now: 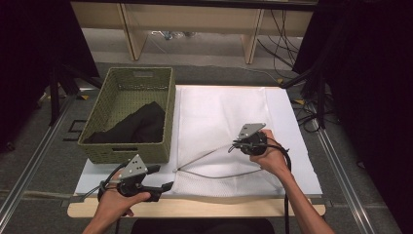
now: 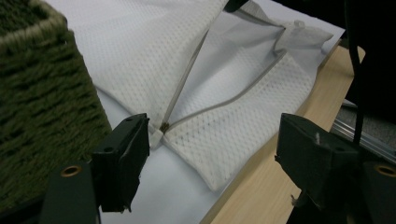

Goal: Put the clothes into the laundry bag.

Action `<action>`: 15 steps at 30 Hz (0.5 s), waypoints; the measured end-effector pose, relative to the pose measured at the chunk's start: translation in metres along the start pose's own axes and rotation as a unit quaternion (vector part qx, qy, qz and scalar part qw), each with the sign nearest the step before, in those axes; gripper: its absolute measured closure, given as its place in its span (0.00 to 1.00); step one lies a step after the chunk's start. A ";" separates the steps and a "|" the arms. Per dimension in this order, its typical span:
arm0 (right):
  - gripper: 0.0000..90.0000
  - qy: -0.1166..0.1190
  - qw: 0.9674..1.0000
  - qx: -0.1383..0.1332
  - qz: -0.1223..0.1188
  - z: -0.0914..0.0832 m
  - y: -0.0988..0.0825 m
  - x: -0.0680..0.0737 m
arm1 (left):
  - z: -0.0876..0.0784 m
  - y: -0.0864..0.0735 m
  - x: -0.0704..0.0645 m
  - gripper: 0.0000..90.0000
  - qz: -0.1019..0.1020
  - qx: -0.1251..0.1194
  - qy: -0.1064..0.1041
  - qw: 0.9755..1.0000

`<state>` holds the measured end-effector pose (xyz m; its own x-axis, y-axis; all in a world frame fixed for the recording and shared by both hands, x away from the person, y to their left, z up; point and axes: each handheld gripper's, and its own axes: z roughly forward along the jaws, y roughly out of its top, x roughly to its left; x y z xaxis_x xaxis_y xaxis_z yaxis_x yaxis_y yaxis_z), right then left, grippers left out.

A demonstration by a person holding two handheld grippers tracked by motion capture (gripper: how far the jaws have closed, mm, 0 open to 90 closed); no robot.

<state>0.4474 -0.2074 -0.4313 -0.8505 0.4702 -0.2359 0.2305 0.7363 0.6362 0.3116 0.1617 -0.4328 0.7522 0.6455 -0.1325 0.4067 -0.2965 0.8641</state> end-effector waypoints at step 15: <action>1.00 0.014 1.000 0.007 -0.011 0.000 0.012 -0.006 | -0.022 0.024 0.013 0.27 -0.008 -0.009 0.016 1.000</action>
<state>0.4555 -0.2016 -0.4221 -0.8682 0.4404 -0.2285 0.2186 0.7530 0.6207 0.3197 0.1783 -0.4034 0.7292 0.6718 -0.1305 0.4083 -0.2740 0.8708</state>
